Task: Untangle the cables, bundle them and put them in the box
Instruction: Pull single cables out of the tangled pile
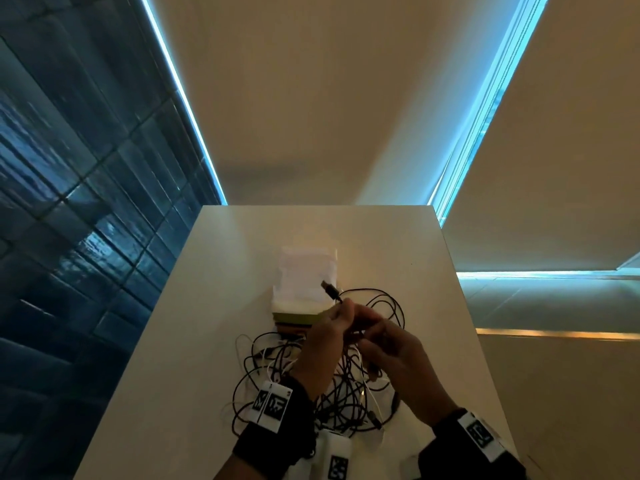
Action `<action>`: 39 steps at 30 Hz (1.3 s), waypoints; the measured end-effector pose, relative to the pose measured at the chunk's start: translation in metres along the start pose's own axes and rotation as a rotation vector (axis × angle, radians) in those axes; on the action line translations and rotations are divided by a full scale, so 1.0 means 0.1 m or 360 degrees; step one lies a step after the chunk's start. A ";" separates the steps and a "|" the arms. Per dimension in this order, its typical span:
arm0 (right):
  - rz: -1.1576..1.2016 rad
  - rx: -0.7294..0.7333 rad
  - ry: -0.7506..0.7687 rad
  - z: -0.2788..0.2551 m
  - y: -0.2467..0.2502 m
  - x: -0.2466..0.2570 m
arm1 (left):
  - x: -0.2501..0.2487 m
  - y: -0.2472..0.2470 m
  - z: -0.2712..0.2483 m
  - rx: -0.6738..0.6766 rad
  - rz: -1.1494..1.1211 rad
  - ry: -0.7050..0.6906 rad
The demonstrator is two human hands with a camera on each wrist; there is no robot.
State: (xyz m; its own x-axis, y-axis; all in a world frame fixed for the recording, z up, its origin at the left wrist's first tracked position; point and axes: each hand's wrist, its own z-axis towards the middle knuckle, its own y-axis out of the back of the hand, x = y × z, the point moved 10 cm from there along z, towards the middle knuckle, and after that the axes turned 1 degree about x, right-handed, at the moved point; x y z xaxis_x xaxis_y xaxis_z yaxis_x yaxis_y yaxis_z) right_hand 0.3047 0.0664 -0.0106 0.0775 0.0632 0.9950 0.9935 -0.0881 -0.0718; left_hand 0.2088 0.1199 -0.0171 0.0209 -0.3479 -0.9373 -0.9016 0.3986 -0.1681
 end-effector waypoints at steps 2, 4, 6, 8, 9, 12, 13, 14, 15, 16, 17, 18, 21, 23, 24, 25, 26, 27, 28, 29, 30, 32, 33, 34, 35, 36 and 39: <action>0.0120 0.0020 0.0092 0.06 -0.10 0.12 | -0.14 0.04 -0.06 -0.0072 -0.0208 -0.0086; 0.0218 0.0082 0.0086 0.12 -0.22 0.17 | -0.33 0.08 -0.10 -0.0095 -0.0337 -0.0172; 0.0213 0.0161 0.0031 0.18 -0.35 0.13 | -0.59 0.21 -0.13 -0.0161 -0.0381 -0.0281; 0.0144 0.0236 0.0014 0.23 -0.44 0.03 | -0.89 0.41 -0.16 -0.0232 -0.0449 -0.0416; 0.0109 0.0264 0.0011 0.25 -0.46 -0.03 | -1.03 0.52 -0.18 -0.0251 -0.0486 -0.0474; 0.0012 0.0298 -0.0029 0.29 -0.43 -0.27 | -1.37 0.83 -0.24 -0.0292 -0.0480 -0.0588; -0.0032 0.0309 -0.0047 0.30 -0.41 -0.36 | -1.45 0.92 -0.27 -0.0301 -0.0457 -0.0617; -0.0103 0.0317 -0.0066 0.29 -0.38 -0.46 | -1.52 1.00 -0.31 -0.0313 -0.0445 -0.0642; -0.0186 0.0323 -0.0086 0.29 -0.35 -0.56 | -1.58 1.07 -0.36 -0.0328 -0.0439 -0.0672; -0.0271 0.0318 -0.0118 0.28 -0.32 -0.66 | -1.66 1.14 -0.42 -0.0342 -0.0437 -0.0704; -0.0343 0.0299 -0.0157 0.28 -0.27 -0.77 | -1.73 1.20 -0.49 -0.0357 -0.0429 -0.0738; -0.0398 0.0270 -0.0189 0.28 -0.22 -0.85 | -1.78 1.25 -0.55 -0.0375 -0.0423 -0.0759; -0.0474 0.0138 -0.0218 0.34 -0.13 -0.87 | -1.76 1.35 -0.64 -0.0427 -0.0334 -0.0720; -0.0399 0.0014 -0.0225 0.40 -0.09 -0.73 | -1.51 1.32 -0.61 -0.0454 -0.0203 -0.0551; -0.0312 -0.0010 -0.0223 0.43 -0.12 -0.62 | -1.32 1.27 -0.58 -0.0447 -0.0115 -0.0430; -0.0217 0.0006 -0.0213 0.45 -0.17 -0.48 | -1.11 1.21 -0.54 -0.0419 -0.0016 -0.0300; -0.0120 0.0050 -0.0192 0.46 -0.25 -0.34 | -0.90 1.13 -0.50 -0.0384 0.0070 -0.0173; -0.0033 0.0095 -0.0159 0.47 -0.34 -0.18 | -0.71 1.06 -0.48 -0.0357 0.0122 -0.0066; 0.0047 0.0160 -0.0113 0.45 -0.43 -0.01 | -0.56 1.01 -0.45 -0.0350 0.0141 0.0015; 0.0112 0.0218 -0.0071 0.43 -0.52 0.12 | -0.45 0.96 -0.45 -0.0367 0.0133 0.0071; 0.0157 0.0267 -0.0020 0.40 -0.60 0.24 | -0.38 0.93 -0.45 -0.0401 0.0100 0.0109; 0.0181 0.0325 0.0088 0.34 -0.70 0.40 | -0.33 0.88 -0.48 -0.0470 -0.0036 0.0116; 0.0193 0.0341 0.0125 0.31 -0.73 0.43 | -0.33 0.88 -0.49 -0.0495 -0.0133 0.0093; 0.0217 0.0359 0.0146 0.28 -0.76 0.44 | -0.33 0.88 -0.49 -0.0507 -0.0263 0.0063; 0.0244 0.0378 0.0151 0.26 -0.77 0.43 | -0.34 0.88 -0.49 -0.0500 -0.0430 0.0031; 0.0269 0.0393 0.0140 0.23 -0.78 0.39 | -0.36 0.88 -0.49 -0.0474 -0.0609 0.0000; 0.0293 0.0408 0.0096 0.17 -0.78 0.26 | -0.46 0.84 -0.48 -0.0355 -0.0995 -0.0078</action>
State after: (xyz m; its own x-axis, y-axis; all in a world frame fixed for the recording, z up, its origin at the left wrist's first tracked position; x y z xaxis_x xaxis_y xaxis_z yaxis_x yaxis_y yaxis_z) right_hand 0.2302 0.0923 0.0194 0.2607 0.0099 0.9654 0.9524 0.1610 -0.2588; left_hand 0.1113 0.1287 0.0269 0.5840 -0.4152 -0.6975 -0.7810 -0.0529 -0.6223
